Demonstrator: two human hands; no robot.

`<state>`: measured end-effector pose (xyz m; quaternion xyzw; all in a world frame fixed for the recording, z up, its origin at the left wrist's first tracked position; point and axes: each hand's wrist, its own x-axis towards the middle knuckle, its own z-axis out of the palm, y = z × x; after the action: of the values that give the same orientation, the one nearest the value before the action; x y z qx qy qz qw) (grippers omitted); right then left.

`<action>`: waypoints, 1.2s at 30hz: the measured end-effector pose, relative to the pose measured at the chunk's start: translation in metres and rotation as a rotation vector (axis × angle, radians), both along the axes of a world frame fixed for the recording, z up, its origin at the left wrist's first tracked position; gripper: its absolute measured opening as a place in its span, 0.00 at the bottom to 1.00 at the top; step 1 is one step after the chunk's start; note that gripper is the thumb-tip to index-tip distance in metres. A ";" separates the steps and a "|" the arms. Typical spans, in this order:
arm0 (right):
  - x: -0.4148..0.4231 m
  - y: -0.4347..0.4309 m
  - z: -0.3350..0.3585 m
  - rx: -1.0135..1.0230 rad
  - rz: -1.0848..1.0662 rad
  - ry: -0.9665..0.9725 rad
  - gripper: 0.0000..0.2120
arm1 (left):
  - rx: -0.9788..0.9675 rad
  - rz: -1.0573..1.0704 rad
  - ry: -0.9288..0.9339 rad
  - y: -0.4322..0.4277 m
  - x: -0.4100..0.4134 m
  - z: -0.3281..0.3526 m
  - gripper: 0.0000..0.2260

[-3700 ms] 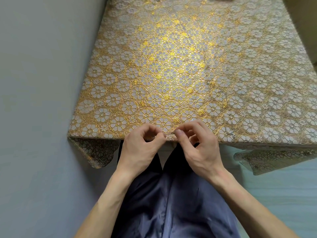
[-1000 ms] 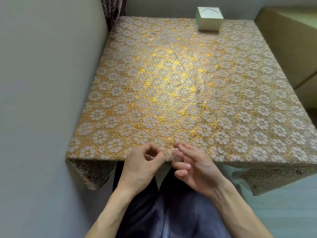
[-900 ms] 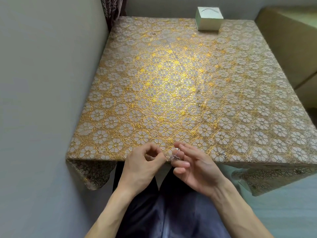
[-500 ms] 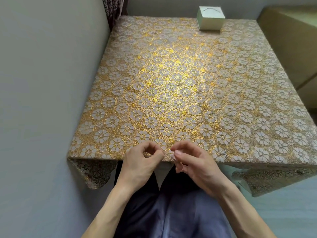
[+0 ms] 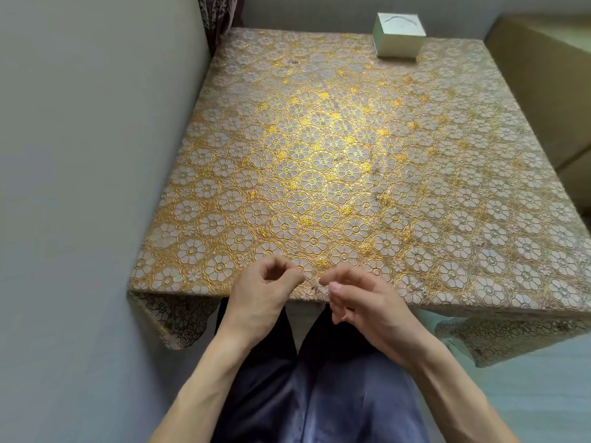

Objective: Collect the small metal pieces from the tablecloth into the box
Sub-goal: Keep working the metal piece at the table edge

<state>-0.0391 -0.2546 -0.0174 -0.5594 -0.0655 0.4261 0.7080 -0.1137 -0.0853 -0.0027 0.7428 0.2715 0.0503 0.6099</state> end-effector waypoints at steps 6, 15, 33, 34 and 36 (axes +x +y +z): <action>0.000 0.000 0.001 -0.141 0.031 -0.304 0.04 | -0.002 0.007 -0.015 0.001 0.000 -0.001 0.19; 0.005 -0.003 0.011 0.319 -0.200 0.299 0.20 | -0.121 0.007 -0.034 0.007 -0.001 0.004 0.06; 0.018 -0.003 0.042 0.342 -0.363 0.301 0.02 | -0.344 -0.143 -0.114 -0.010 0.014 0.003 0.05; 0.017 -0.002 0.042 0.337 -0.367 0.301 0.02 | -0.332 -0.142 -0.122 -0.008 0.013 0.002 0.04; 0.017 -0.001 0.042 0.322 -0.375 0.300 0.02 | -0.314 -0.142 -0.136 -0.005 0.011 0.003 0.03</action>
<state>-0.0221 -0.2561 0.0243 -0.3730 0.0779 0.3501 0.8557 -0.1028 -0.0903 0.0001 0.6507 0.1812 0.0143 0.7373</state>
